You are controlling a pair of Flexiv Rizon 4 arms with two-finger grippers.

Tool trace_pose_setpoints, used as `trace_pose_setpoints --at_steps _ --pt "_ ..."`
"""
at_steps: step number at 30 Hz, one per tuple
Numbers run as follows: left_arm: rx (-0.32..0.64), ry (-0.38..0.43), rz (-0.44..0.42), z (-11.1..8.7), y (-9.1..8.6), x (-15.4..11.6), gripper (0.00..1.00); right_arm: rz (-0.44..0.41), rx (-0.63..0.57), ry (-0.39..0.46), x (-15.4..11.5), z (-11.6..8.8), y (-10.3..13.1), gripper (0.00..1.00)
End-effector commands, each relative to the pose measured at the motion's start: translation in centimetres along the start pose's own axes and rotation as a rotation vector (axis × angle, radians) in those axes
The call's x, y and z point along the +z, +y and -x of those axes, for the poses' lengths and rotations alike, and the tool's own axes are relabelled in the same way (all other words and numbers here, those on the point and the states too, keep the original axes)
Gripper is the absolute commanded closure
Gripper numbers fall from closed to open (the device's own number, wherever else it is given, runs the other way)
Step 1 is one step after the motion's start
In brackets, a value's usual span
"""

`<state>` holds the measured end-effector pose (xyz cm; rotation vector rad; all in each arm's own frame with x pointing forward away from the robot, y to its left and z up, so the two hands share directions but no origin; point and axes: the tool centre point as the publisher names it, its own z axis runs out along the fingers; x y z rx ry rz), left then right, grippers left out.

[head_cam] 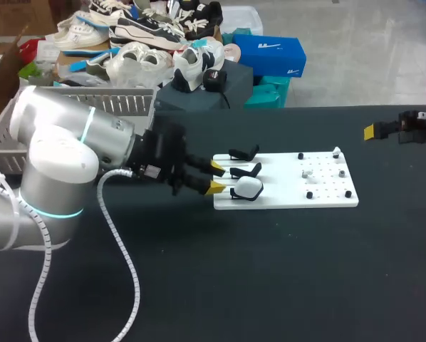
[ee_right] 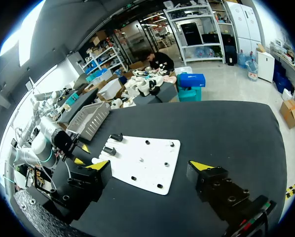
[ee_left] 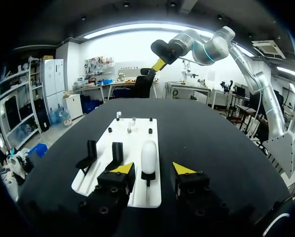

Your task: Pick up each earbud case from the left stands, insert the matching earbuds, close the lid, and place the case in the box.

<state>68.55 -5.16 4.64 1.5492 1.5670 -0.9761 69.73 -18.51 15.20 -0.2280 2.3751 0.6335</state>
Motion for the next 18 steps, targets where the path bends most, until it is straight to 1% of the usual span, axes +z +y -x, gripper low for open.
trace_pose_setpoints --at_steps 1,3,5,9,11,13,18 --pt "0.0 0.0 -0.004 -0.2 0.5 1.0 0.53 0.007 -0.002 0.0 0.2 0.1 -0.2 0.0" --pt "0.001 -0.001 -0.013 -0.2 0.5 1.1 0.51 0.007 -0.002 0.0 0.2 0.1 -0.2 0.0" --pt "0.005 -0.004 -0.017 -0.1 0.4 1.2 0.38 0.007 -0.002 0.0 0.2 0.1 -0.2 0.0" --pt "0.008 -0.004 -0.022 -0.3 0.3 1.8 0.36 0.007 -0.002 0.0 0.2 0.1 -0.2 0.0" --pt "0.006 -0.002 -0.017 -0.4 0.5 2.1 0.31 0.007 -0.002 0.0 0.2 0.1 -0.2 0.0" --pt "0.006 -0.002 -0.015 -0.4 0.6 2.3 0.35 0.007 -0.002 0.0 0.2 0.1 -0.2 0.0" --pt "0.0 -0.004 -0.006 -0.4 0.8 3.1 0.37 0.007 -0.002 0.0 0.2 0.1 -0.2 0.0"
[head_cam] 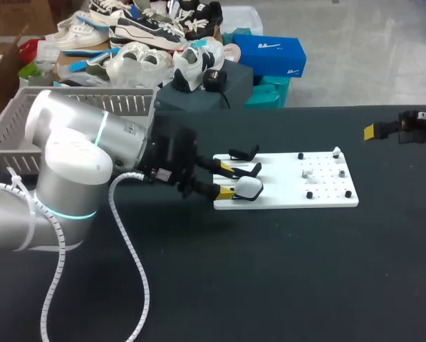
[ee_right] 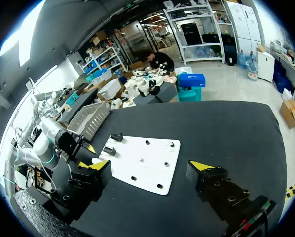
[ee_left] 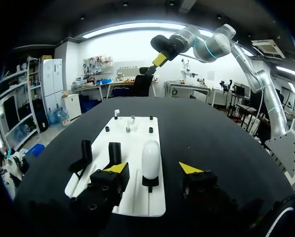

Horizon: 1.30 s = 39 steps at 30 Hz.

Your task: Pick up each earbud case from the left stands, insert the matching earbuds, close the lid, and place the case in the box.

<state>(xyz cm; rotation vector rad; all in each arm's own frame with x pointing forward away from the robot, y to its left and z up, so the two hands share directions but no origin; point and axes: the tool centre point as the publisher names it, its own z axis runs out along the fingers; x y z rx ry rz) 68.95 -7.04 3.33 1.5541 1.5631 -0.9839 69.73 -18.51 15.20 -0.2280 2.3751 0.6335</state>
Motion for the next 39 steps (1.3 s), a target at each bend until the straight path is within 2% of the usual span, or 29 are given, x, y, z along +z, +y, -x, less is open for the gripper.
trace_pose_setpoints --at_steps 1,2,4,7,8,10,17,23,30,39 --pt "-0.003 -0.002 0.003 -0.1 0.4 1.0 0.39 0.007 -0.002 0.0 0.2 0.1 -0.2 0.0" --pt "-0.004 -0.002 0.002 -0.1 0.4 1.0 0.41 0.007 -0.002 0.0 0.2 0.1 -0.2 0.0" --pt "-0.007 -0.002 0.001 -0.1 0.4 1.1 0.51 0.007 -0.002 0.0 0.2 0.1 -0.2 0.0" --pt "-0.01 -0.003 0.0 -0.2 0.4 1.4 0.5 0.007 -0.002 0.0 0.2 0.1 -0.2 0.0" --pt "-0.018 -0.005 0.006 -0.2 0.4 1.5 0.43 0.007 -0.002 0.0 0.2 0.1 -0.2 0.0" --pt "-0.018 -0.005 0.007 -0.3 0.5 1.6 0.38 0.007 -0.002 0.0 0.2 0.1 -0.2 0.0" --pt "-0.025 -0.002 0.015 -0.5 0.7 2.1 0.41 0.007 -0.002 0.0 0.2 0.1 -0.2 0.0" --pt "-0.028 -0.004 0.012 -0.5 0.5 2.5 0.49 0.007 -0.002 0.0 0.2 0.1 -0.2 0.0" --pt "-0.029 -0.005 0.011 -0.4 0.4 2.9 0.47 0.007 -0.002 0.0 0.2 0.1 -0.2 0.0" --pt "-0.031 -0.002 0.015 -0.5 0.7 3.2 0.51 0.007 -0.002 0.0 0.2 0.1 -0.2 0.0"
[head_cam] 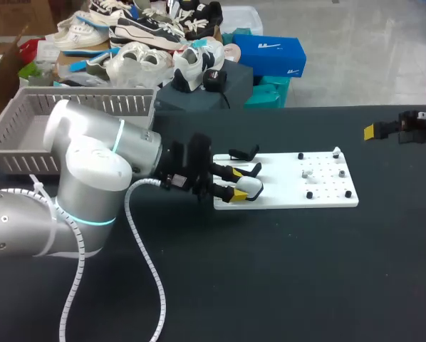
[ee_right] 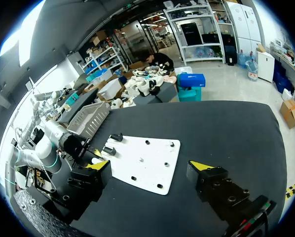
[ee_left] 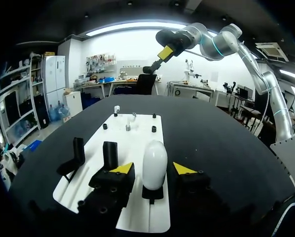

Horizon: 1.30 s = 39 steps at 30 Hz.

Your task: Pick up each earbud case from the left stands, insert the matching earbuds, close the lid, and place the case in the box.

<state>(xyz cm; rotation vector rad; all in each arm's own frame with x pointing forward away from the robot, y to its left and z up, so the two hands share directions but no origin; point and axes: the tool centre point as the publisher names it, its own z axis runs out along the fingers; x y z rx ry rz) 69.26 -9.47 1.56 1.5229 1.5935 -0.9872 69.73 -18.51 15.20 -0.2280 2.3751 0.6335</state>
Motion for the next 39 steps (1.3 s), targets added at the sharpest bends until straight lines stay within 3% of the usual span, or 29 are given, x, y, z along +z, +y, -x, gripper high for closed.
trace_pose_setpoints --at_steps 1,8,10,12,13,25,33,39 --pt "-0.001 -0.001 0.001 -0.1 0.3 0.3 0.52 0.007 -0.002 0.0 0.2 0.1 -0.2 0.0" --pt "-0.004 -0.004 -0.002 0.0 0.3 0.4 0.58 0.007 -0.002 0.0 0.2 0.1 -0.2 0.0" --pt "-0.002 -0.005 -0.002 -0.1 0.4 0.4 0.7 0.007 -0.002 0.0 0.2 0.1 -0.2 0.0" --pt "-0.001 -0.007 -0.002 -0.1 0.4 0.4 0.94 0.007 -0.002 0.0 0.2 0.1 -0.2 0.0" --pt "-0.001 -0.008 -0.002 -0.1 0.4 0.4 1.0 0.007 -0.002 0.0 0.2 0.1 -0.2 0.0" --pt "0.012 -0.056 -0.028 0.3 0.3 -1.6 1.0 0.007 -0.002 0.0 0.2 0.1 -0.2 0.0" --pt "0.023 -0.193 -0.077 3.9 -2.1 -4.8 1.0 0.007 -0.002 0.0 0.2 0.1 -0.2 0.0" --pt "0.016 -0.267 -0.093 6.2 -4.4 -5.3 1.0 0.007 -0.002 0.0 0.2 0.1 -0.2 0.0"
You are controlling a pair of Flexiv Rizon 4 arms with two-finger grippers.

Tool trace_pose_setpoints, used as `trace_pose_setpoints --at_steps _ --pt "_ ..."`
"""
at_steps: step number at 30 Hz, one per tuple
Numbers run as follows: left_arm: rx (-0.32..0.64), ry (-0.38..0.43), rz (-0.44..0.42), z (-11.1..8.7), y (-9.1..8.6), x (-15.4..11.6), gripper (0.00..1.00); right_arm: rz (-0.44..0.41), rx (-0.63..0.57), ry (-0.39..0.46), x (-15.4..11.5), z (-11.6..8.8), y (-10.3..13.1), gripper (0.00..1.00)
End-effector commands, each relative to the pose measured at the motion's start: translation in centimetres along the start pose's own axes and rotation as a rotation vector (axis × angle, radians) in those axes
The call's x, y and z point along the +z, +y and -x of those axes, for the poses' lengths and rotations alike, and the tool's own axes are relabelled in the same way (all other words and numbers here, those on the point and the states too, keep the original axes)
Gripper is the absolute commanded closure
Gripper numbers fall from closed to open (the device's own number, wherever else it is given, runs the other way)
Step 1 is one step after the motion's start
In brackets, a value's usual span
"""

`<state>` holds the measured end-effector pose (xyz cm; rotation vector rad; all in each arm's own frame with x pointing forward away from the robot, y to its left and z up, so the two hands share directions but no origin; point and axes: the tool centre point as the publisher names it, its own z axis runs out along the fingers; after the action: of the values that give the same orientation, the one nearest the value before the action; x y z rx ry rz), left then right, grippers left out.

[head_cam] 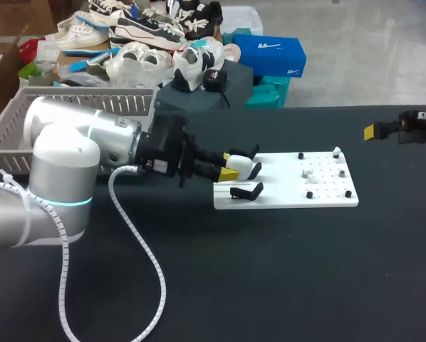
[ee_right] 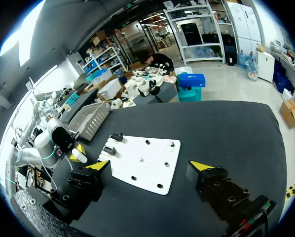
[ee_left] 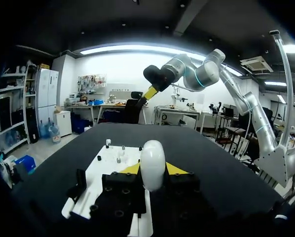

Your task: Pick up each earbud case from the left stands, insert the matching earbuds, close the lid, and place the case in the box.

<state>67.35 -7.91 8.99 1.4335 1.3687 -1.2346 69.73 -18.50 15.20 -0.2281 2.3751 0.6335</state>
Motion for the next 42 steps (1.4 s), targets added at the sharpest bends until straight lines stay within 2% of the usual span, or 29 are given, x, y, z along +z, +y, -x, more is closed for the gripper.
trace_pose_setpoints --at_steps 1,8,35,42 --pt "0.01 -0.031 0.035 0.6 -2.4 0.0 1.0 0.007 -0.002 0.0 0.2 0.1 -0.2 0.0" --pt "0.067 -0.12 0.064 1.7 -4.4 0.4 1.0 0.007 -0.002 0.0 0.2 0.1 -0.2 0.0" --pt "0.067 -0.12 0.064 1.7 -4.4 0.4 1.0 0.007 -0.002 0.0 0.2 0.1 -0.2 0.0" --pt "0.197 -0.15 0.095 2.4 -5.0 1.4 1.0 0.007 -0.002 0.0 0.2 0.1 -0.2 0.0"
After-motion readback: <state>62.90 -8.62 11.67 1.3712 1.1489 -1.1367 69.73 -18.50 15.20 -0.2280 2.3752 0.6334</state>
